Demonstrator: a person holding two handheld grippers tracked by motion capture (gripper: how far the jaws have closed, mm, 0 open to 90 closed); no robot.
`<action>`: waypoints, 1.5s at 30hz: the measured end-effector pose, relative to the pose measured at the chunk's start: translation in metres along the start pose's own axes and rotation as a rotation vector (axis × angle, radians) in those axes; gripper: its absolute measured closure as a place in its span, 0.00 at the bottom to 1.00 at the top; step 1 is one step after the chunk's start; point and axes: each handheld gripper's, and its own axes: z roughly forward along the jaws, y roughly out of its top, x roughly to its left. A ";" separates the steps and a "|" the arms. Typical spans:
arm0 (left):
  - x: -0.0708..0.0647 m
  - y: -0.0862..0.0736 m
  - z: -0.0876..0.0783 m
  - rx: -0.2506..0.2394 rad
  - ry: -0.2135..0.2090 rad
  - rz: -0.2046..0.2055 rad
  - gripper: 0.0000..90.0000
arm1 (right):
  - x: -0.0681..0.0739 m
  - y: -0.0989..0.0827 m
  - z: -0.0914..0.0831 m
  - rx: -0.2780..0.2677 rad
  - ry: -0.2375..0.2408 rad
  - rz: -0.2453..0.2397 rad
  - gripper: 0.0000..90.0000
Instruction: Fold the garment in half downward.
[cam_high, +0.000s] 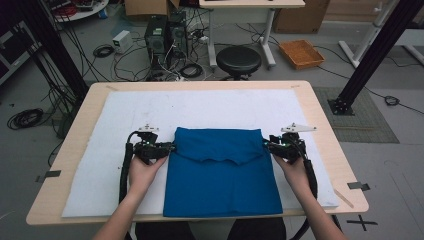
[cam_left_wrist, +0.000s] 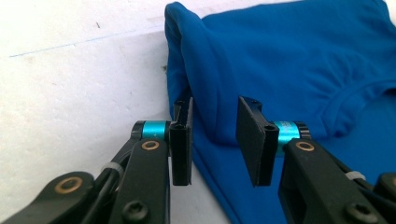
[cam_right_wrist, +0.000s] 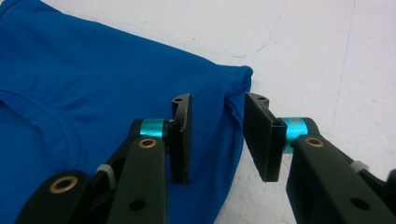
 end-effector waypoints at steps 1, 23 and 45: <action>0.001 0.000 0.002 0.005 -0.001 -0.004 0.74 | 0.000 -0.001 0.000 0.001 0.001 0.001 0.70; -0.004 0.002 0.010 0.041 0.010 0.001 0.79 | 0.001 -0.006 0.005 0.017 0.013 0.002 0.69; -0.012 0.003 0.008 0.018 -0.023 0.063 0.95 | 0.010 -0.016 0.013 0.114 0.063 0.012 0.98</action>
